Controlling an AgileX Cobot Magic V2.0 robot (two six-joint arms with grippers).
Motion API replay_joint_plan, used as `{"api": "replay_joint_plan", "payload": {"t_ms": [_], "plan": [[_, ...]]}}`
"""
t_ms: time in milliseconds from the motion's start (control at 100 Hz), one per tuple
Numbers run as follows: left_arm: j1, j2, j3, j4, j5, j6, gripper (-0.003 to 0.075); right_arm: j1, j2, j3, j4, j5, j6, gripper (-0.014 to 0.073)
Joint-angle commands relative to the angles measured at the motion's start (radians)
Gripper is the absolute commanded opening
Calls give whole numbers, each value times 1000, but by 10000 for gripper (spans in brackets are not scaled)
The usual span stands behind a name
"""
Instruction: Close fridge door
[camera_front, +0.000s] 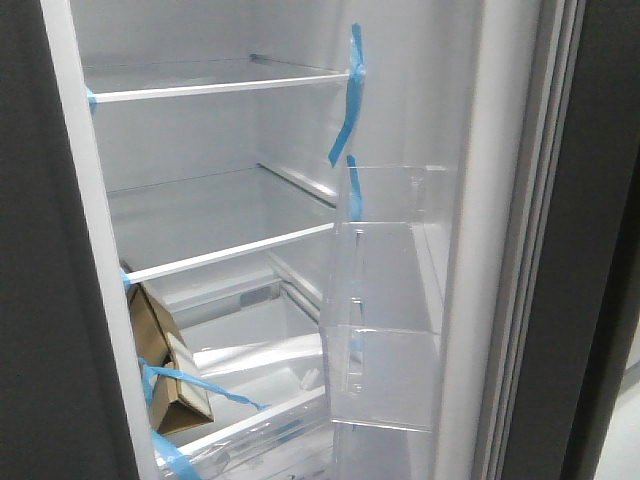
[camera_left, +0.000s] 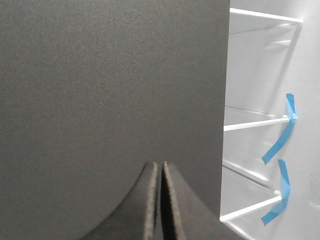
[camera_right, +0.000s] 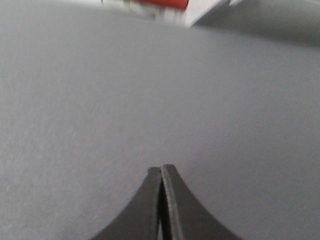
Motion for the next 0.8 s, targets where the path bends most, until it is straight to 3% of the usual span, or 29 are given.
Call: {"api": "replay_joint_plan", "payload": {"t_ms": [0, 420, 790], "plan": [[0, -11, 35, -4, -73, -4, -20, -2, 24, -74, 20, 36, -7, -46], [0, -11, 35, -4, -73, -4, -20, 48, 160, -264, -7, 153, -7, -46], [0, -11, 35, -4, -73, -4, -20, 264, 304, -427, -175, -31, -7, -46]]}}
